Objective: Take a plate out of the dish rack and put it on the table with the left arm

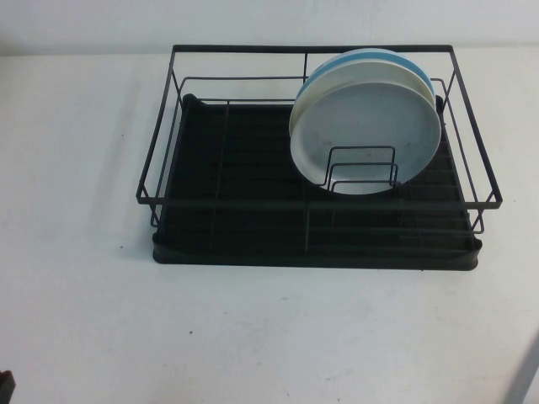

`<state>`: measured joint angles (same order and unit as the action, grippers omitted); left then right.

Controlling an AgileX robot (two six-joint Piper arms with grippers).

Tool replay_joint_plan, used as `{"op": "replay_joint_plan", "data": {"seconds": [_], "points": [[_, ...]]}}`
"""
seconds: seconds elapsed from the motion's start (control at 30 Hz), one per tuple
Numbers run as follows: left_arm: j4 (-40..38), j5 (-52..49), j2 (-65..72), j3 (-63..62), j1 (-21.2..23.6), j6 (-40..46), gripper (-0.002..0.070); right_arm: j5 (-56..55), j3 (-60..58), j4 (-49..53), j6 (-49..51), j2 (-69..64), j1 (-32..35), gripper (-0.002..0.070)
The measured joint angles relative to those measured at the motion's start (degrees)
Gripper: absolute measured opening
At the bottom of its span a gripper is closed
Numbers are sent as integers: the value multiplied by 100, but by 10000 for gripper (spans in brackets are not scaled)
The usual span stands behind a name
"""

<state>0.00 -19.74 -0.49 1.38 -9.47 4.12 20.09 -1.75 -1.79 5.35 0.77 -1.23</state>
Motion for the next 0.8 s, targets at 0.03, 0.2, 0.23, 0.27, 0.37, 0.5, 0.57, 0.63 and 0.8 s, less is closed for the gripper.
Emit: {"op": "replay_joint_plan", "data": {"seconds": [0.03,0.2,0.23,0.27,0.37,0.5,0.57,0.63,0.8], "points": [[68,0,0,0,0,0,-3,0,0,0,0,0,0,-21],[178,0,0,0,0,0,-3,0,0,0,0,0,0,-21],[195,0,0,0,0,0,-3,0,0,0,0,0,0,-20],[224,0,0,0,0,0,-3,0,0,0,0,0,0,-20],[458,0,0,0,0,8,-3,0,0,0,0,0,0,-20],[603,32,0,0,0,-34,-3,0,0,0,0,0,0,-20],[221,228,0,0,0,-381,-3,0,0,0,0,0,0,-20],[-514,687,0,13,0,-1020,-3,0,0,0,0,0,0,-20],[-2178,1665,0,13,0,-2455,-3,0,0,0,0,0,0,-20]]}}
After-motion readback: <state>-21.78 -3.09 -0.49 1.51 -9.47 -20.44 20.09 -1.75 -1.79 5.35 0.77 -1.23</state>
